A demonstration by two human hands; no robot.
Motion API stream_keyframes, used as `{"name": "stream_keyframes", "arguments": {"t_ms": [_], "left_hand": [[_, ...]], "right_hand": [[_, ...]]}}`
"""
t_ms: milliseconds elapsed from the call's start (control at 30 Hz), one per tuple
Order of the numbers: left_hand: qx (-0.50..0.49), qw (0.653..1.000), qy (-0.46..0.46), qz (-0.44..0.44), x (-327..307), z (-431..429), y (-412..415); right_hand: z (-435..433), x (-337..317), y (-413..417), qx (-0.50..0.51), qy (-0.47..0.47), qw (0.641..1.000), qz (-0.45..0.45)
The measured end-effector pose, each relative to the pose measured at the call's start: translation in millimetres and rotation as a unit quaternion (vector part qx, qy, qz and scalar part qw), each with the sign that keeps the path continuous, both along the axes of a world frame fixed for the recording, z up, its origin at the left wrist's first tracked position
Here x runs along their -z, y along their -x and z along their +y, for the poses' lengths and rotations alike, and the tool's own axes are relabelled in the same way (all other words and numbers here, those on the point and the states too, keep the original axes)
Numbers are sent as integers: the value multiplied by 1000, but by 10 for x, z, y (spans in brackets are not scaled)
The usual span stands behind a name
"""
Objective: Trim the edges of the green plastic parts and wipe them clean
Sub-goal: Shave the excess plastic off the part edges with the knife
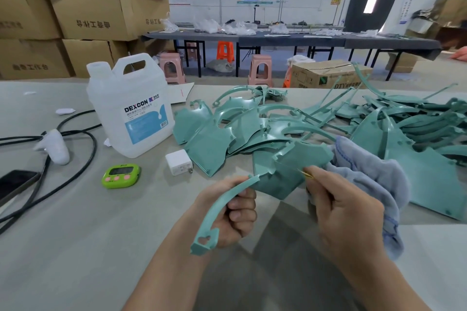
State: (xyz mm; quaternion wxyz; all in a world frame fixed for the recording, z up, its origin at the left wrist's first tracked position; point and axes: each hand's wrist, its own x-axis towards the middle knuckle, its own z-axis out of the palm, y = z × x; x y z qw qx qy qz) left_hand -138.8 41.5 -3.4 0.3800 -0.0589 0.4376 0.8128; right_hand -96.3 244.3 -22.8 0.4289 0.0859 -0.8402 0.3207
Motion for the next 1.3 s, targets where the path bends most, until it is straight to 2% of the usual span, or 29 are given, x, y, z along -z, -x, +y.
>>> {"name": "stream_keyframes", "arguments": {"t_ms": [233,367,500,700,800,867,967,1133,1300], "left_hand": [[-16,1000,-25,-10,29,-22,10],[-8,1000,-15,5,6,-19,-5],[6,999,1,41,-8,11,-16],[-15,998,-23,63,-5,85,-65],[-32,997,-35,65,8,112,-56],[-40,997,-37,62,13,129,-47],[-70,994,-42,69,33,152,-39],[-141,984,-88,65,10,129,-5],[-182,978,-77,62,-20,113,-4]], "right_hand": [[-89,55,-40,-38,-56,997,-48],[-134,47,-58,-35,10,998,-57],[-201,99,-64,-52,-11,993,-107],[-261,142,-127,-149,-9,974,-171],[-250,137,-106,-172,65,963,-195],[-241,123,-68,-171,119,954,-217],[-253,107,-64,-217,140,931,-259],[-281,89,-137,-348,194,855,-331],[-367,87,-153,-370,269,826,-330]]}}
